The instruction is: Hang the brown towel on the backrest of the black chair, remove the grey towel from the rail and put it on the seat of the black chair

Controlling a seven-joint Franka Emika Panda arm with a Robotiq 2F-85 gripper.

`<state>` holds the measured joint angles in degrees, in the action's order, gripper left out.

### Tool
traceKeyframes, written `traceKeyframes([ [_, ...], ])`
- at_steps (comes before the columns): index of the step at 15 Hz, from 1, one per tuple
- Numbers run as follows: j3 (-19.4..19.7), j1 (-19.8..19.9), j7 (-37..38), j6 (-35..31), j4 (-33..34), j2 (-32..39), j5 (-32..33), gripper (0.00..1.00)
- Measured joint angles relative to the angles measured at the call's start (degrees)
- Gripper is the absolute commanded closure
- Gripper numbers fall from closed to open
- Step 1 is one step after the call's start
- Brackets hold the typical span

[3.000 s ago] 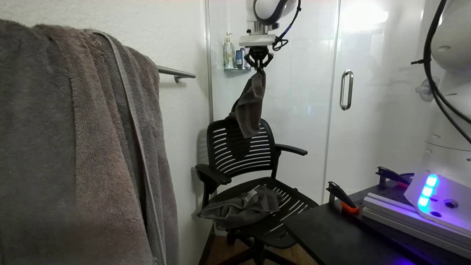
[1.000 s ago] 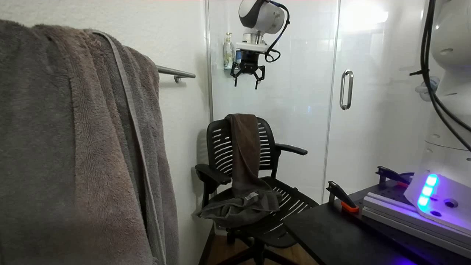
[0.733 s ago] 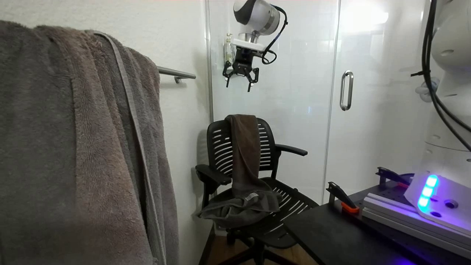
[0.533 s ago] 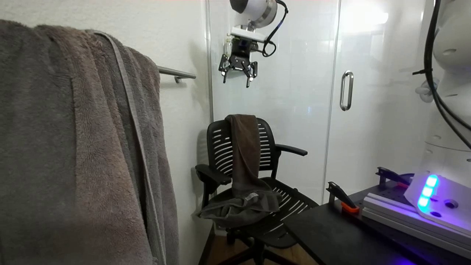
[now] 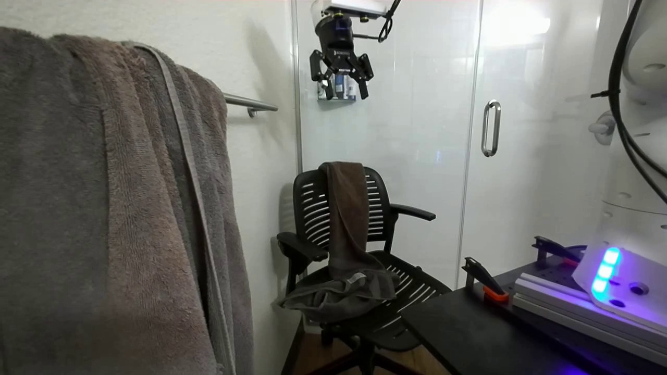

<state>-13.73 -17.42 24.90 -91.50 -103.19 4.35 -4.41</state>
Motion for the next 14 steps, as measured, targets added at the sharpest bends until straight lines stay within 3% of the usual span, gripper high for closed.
traceKeyframes([
  [7,-0.3,-0.2,-3.0,0.0,-0.2,0.2,1.4,0.0],
  [10,-1.5,-1.6,-7.1,0.0,4.1,8.4,5.0,0.0],
  [14,-2.4,-7.4,-9.9,1.9,15.0,23.0,11.6,0.0],
])
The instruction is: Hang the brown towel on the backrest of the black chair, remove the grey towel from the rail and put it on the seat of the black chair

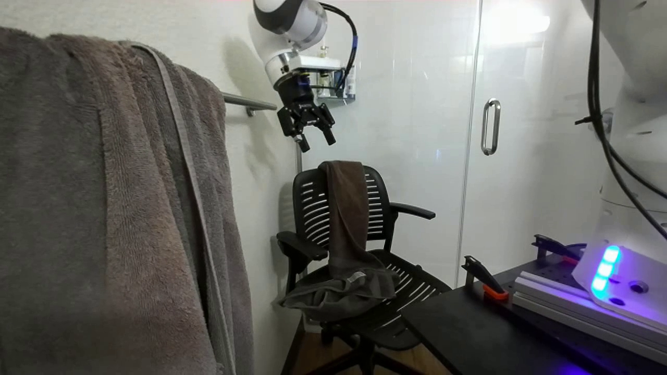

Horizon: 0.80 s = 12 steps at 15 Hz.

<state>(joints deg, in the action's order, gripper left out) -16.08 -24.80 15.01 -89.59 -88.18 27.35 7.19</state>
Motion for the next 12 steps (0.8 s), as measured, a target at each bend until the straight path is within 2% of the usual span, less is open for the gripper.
traceKeyframes([
  [2,0.0,-3.8,-0.8,4.3,6.2,5.5,3.8,0.0],
  [4,0.1,-7.9,-0.3,12.7,12.4,7.6,7.4,0.0],
  [8,0.5,-13.4,-0.3,29.5,16.3,4.7,11.4,0.0],
  [12,0.6,-21.3,-0.2,41.3,20.3,3.1,19.4,0.0],
])
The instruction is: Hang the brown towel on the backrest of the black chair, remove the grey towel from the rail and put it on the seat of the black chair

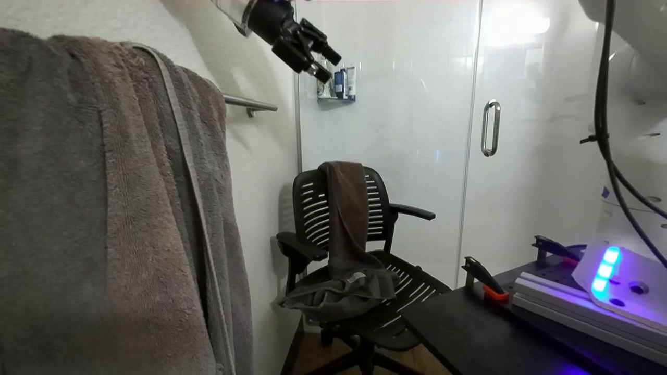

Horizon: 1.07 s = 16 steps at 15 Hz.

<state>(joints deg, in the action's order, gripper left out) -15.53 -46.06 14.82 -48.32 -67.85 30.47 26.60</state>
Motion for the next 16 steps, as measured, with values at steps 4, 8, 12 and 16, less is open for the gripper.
traceKeyframes([
  [4,0.4,-7.2,0.7,5.2,3.3,-0.1,11.9,0.0],
  [8,1.4,-14.2,6.2,6.0,6.1,-0.1,21.1,0.0],
  [12,1.5,-19.3,15.5,3.6,6.8,-0.2,26.1,0.0],
  [16,-0.8,-21.7,29.0,-1.3,1.9,-4.3,25.9,0.0],
])
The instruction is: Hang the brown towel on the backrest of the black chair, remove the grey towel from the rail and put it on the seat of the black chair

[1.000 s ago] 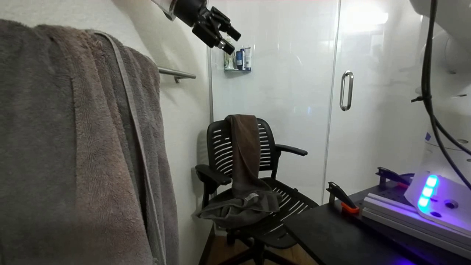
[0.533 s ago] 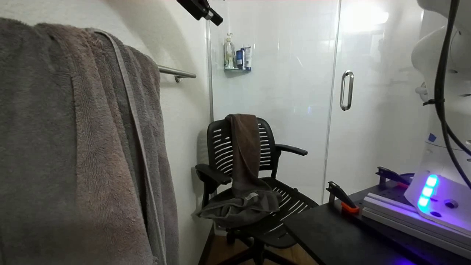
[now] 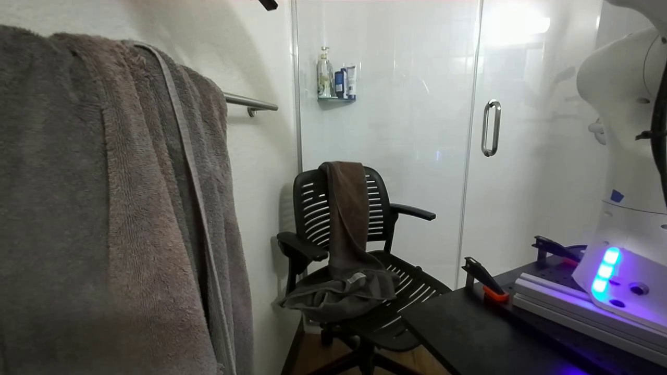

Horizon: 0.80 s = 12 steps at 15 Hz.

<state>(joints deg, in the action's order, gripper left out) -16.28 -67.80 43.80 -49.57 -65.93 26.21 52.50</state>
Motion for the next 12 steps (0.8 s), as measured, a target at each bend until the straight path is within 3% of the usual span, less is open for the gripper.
traceKeyframes([
  [3,-2.0,-0.1,9.7,-5.6,-7.7,-6.5,-0.6,0.0],
  [7,-2.0,2.0,19.7,-17.2,-17.9,-14.3,-3.0,0.0],
  [12,-2.4,3.4,18.0,-21.8,-21.2,-16.7,-2.5,0.0],
])
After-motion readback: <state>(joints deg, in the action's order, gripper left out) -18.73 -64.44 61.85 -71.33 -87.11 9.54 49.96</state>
